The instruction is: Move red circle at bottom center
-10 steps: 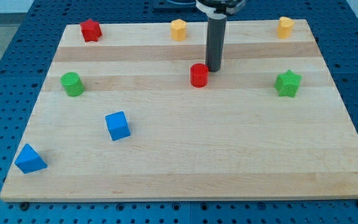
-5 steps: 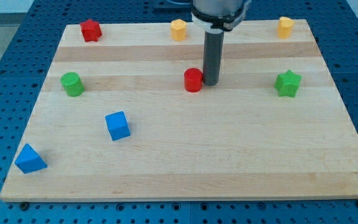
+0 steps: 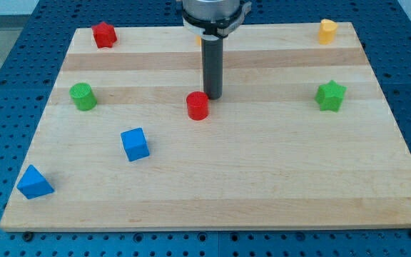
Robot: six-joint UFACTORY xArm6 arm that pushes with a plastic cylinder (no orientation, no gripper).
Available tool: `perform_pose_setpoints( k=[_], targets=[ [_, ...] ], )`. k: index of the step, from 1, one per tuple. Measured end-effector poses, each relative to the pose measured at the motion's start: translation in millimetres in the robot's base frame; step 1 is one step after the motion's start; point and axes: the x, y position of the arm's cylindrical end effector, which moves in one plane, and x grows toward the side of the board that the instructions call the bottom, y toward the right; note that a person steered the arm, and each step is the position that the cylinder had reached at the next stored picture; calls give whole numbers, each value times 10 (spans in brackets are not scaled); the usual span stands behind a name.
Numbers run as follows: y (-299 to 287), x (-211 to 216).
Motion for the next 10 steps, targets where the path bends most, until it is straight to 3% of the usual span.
perform_pose_setpoints(
  k=[1, 4, 7, 10],
  targets=[
    [-133, -11],
    [-176, 782],
    [-502, 738],
    [-511, 1413]
  ],
)
